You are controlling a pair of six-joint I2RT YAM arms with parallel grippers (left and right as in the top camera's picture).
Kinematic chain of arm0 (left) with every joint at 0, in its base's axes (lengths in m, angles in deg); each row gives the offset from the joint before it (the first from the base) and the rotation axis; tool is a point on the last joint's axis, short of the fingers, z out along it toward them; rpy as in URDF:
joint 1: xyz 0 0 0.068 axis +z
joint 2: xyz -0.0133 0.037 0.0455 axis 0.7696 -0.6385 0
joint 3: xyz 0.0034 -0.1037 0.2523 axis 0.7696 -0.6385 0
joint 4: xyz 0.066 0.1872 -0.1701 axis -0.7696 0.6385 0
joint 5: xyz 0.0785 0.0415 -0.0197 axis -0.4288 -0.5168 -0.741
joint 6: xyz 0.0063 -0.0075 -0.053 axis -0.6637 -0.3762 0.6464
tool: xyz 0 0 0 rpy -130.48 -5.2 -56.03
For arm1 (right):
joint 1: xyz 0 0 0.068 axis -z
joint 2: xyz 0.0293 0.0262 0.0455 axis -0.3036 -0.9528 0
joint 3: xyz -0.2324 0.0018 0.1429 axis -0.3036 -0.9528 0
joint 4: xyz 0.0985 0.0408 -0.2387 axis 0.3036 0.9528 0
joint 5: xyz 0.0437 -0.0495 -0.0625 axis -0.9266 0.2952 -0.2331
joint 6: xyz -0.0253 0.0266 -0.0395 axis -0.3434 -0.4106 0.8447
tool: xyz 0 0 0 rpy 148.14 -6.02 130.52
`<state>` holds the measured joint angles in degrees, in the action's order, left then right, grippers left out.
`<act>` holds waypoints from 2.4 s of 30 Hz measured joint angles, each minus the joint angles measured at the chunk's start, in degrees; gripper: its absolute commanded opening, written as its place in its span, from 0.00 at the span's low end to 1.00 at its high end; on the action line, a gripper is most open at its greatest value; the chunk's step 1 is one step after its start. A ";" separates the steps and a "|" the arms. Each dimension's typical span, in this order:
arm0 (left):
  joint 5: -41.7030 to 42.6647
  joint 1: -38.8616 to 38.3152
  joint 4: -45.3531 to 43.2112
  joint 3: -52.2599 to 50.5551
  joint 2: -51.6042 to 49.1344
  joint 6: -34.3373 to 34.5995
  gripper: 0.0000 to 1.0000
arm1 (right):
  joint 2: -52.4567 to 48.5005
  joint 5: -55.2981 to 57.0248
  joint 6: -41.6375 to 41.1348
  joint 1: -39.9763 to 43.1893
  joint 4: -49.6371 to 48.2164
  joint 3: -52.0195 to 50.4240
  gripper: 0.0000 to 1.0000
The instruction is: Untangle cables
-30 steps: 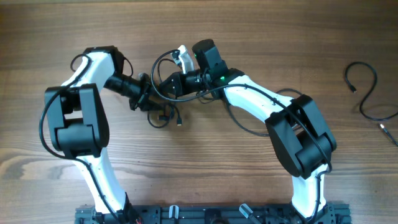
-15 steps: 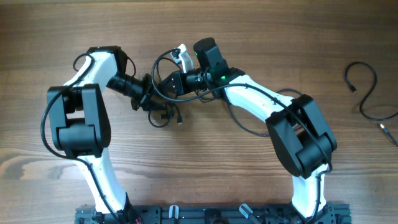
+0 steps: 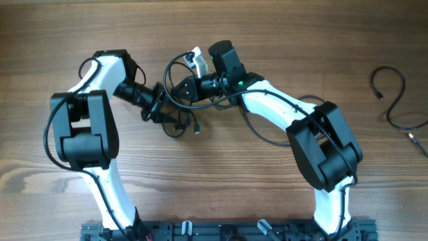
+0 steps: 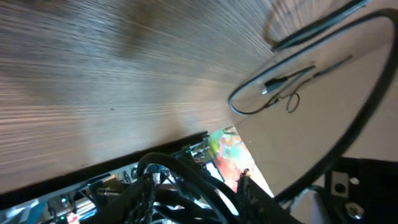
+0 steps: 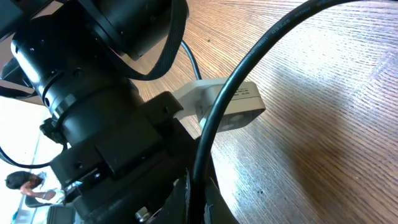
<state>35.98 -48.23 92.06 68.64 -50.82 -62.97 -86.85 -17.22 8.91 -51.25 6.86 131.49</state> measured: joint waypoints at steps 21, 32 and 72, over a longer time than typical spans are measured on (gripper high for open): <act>2.95 0.00 -0.96 -0.07 -0.04 2.71 0.27 | 0.02 0.39 0.00 0.35 0.02 0.00 0.05; 4.44 -0.07 -1.11 -0.07 -0.04 6.71 0.27 | 0.02 0.42 0.00 0.02 0.11 0.00 0.05; -19.21 2.49 -18.21 0.11 0.20 8.35 0.04 | 5.46 -6.43 -1.16 5.60 -0.90 -0.46 0.04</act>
<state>16.77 -45.74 73.85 68.75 -50.63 -54.62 -81.38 -23.64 7.75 -45.66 5.96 131.03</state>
